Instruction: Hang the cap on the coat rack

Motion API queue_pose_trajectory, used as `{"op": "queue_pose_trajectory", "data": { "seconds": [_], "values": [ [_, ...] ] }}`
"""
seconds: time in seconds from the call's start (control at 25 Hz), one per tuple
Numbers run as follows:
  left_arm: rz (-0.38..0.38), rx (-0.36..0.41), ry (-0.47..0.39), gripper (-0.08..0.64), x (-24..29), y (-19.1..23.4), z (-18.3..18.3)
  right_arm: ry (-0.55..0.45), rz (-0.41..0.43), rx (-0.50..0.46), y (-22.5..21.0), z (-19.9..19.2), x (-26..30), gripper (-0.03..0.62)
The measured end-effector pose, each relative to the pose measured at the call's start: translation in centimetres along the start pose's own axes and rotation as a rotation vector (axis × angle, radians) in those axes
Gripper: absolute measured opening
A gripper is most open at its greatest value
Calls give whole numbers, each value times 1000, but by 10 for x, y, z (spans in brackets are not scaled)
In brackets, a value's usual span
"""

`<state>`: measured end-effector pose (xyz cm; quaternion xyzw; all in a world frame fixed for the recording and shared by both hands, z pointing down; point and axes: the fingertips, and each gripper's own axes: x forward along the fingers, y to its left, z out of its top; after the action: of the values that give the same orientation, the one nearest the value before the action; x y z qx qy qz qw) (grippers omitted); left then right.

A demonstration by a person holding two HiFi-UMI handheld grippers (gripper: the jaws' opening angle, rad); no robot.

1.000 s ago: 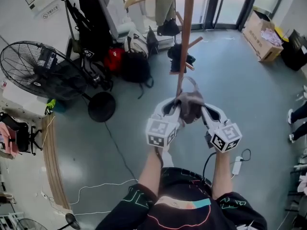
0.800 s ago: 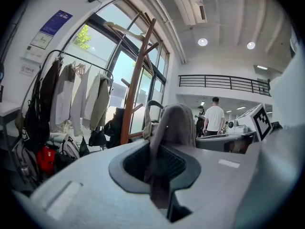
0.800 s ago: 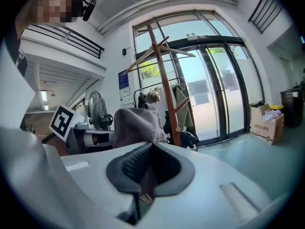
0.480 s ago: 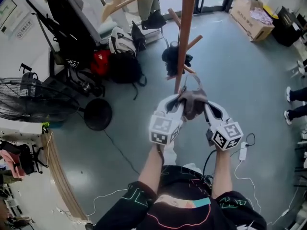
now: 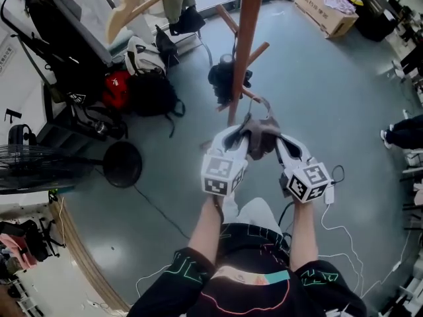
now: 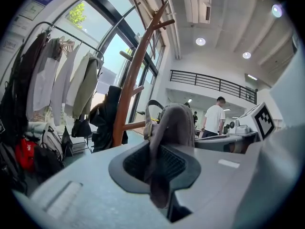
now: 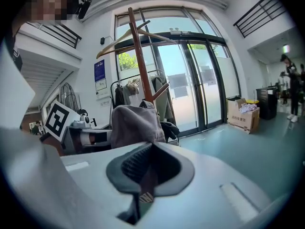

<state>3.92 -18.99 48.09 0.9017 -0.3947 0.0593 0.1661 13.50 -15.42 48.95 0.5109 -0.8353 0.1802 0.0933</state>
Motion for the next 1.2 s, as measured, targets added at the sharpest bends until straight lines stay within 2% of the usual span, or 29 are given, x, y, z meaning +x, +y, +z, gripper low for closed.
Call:
{"op": "queue_pose_trajectory", "data": {
  "seconds": [0.24, 0.8, 0.88, 1.08, 1.2],
  "values": [
    [2, -30, 14, 46, 7, 6, -9, 31, -20, 12, -5, -8, 8, 9],
    [14, -45, 50, 46, 37, 19, -20, 82, -26, 55, -27, -22, 38, 9],
    [24, -52, 59, 46, 41, 21, -24, 90, -20, 55, -30, -25, 44, 9],
    [60, 3, 94, 46, 47, 30, -29, 122, -4, 30, -32, -28, 62, 9],
    [92, -14, 97, 46, 49, 41, -30, 136, 18, 25, -30, -30, 76, 9]
  ]
}}
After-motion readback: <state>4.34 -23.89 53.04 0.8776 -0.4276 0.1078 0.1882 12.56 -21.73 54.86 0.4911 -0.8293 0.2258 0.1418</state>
